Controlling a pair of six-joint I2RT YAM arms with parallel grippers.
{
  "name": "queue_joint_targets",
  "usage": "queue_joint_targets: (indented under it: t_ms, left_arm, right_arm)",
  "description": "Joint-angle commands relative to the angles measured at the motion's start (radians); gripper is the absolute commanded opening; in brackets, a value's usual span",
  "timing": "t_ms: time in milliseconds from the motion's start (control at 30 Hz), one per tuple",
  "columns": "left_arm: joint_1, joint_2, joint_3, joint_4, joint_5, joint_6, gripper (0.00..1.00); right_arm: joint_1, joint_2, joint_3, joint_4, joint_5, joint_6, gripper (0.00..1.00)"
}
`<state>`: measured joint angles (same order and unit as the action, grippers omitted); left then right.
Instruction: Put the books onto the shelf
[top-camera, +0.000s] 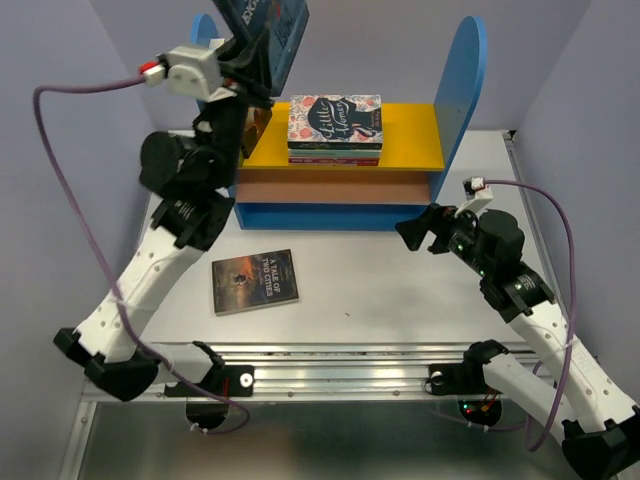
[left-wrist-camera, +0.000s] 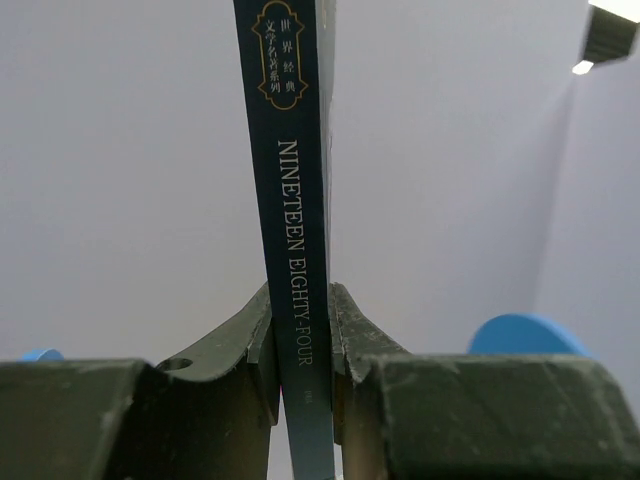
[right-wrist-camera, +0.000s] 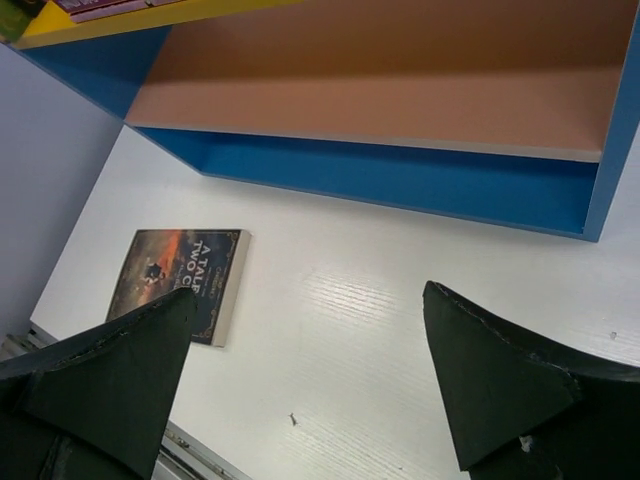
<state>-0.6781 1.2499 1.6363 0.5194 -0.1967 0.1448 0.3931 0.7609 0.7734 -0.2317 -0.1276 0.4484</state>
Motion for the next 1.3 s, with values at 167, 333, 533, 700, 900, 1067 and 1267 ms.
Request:
queue_joint_targets:
  t_ms: [167, 333, 533, 700, 900, 1067, 1267]
  left_arm:
    - [0.083, 0.284, 0.169, 0.159, -0.115, 0.276, 0.0]
    - [0.169, 0.353, 0.185, 0.165, -0.156, 0.242, 0.0]
    - [0.232, 0.339, 0.094, 0.186, -0.121, 0.135, 0.0]
    - [0.248, 0.304, 0.011, 0.231, -0.142, 0.108, 0.0]
    - [0.262, 0.258, -0.102, 0.266, -0.191, 0.079, 0.0]
    - [0.262, 0.201, -0.208, 0.287, -0.257, 0.046, 0.0]
    - [0.261, 0.16, -0.309, 0.303, -0.311, -0.002, 0.0]
  right_arm:
    - [0.004, 0.002, 0.078, 0.019, 0.04, -0.053, 1.0]
    - [0.004, -0.006, 0.075, 0.006, 0.048, -0.054, 1.0]
    - [0.004, 0.0, 0.072, -0.006, 0.055, -0.054, 1.0]
    - [0.004, 0.017, 0.073, -0.006, 0.057, -0.05, 1.0]
    - [0.004, 0.028, 0.078, -0.006, 0.052, -0.05, 1.0]
    - [0.004, 0.02, 0.069, -0.006, 0.048, -0.045, 1.0]
    - [0.004, 0.003, 0.052, -0.006, 0.039, -0.039, 1.0]
